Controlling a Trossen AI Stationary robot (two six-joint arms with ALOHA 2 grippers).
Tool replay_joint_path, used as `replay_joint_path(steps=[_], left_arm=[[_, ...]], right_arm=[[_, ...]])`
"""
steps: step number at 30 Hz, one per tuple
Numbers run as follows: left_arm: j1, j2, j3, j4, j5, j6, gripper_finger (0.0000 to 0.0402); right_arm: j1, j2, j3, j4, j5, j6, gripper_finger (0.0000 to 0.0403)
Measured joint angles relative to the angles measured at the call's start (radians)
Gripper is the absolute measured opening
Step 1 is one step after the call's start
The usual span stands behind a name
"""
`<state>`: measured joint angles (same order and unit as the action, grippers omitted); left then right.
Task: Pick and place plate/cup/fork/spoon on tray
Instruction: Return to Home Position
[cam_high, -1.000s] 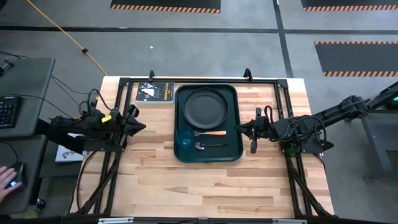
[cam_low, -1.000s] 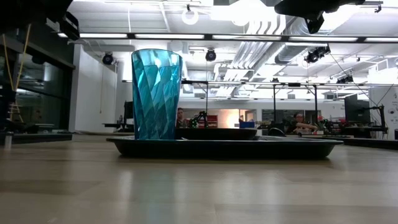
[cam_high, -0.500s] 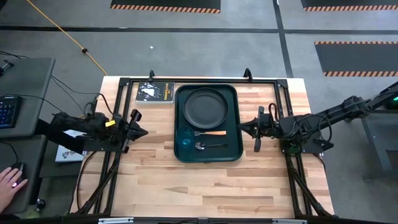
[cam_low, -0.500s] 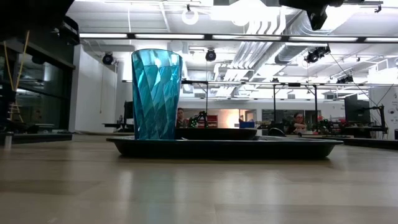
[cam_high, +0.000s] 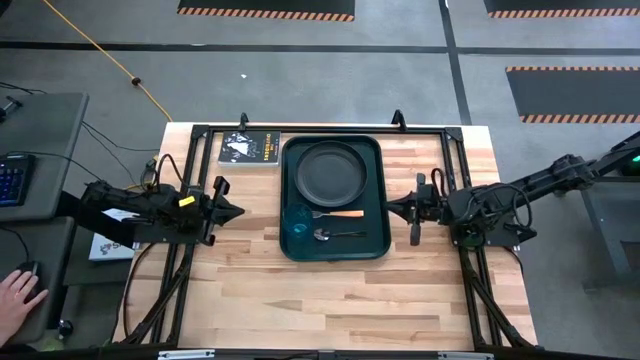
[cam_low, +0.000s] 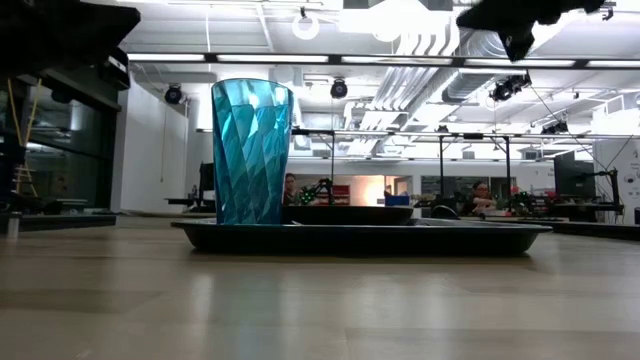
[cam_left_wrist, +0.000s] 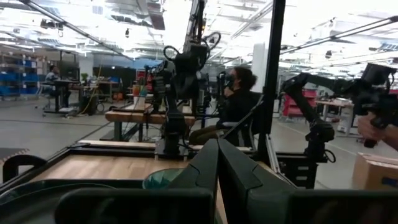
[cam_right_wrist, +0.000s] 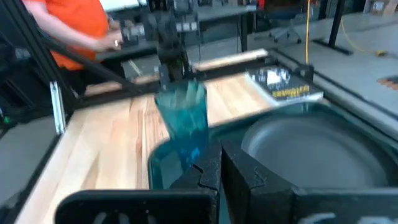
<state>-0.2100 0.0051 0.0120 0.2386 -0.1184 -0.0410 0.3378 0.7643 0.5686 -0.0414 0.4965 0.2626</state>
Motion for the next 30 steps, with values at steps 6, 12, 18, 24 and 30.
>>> replay_joint_path(steps=[6,12,18,24,30], left_arm=[[0.0,0.0,0.0,0.0,-0.016,0.009,0.0],[0.0,0.0,0.0,-0.003,-0.079,0.027,0.0],[0.0,0.0,0.0,-0.009,-0.076,0.027,0.0001],[0.0,0.0,0.0,-0.009,-0.076,0.027,0.0001],[0.0,0.0,0.0,-0.009,-0.076,0.027,0.0001]], right_arm=[[-0.018,-0.064,-0.128,0.02,-0.043,0.078,0.0],[-0.047,-0.246,-0.284,0.132,-0.078,0.047,0.0],[-0.104,-0.45,-0.417,0.189,-0.116,-0.035,0.0],[-0.203,-0.624,-0.436,0.148,-0.231,-0.144,0.0],[-0.261,-0.704,-0.518,0.223,-0.302,-0.178,0.0]])
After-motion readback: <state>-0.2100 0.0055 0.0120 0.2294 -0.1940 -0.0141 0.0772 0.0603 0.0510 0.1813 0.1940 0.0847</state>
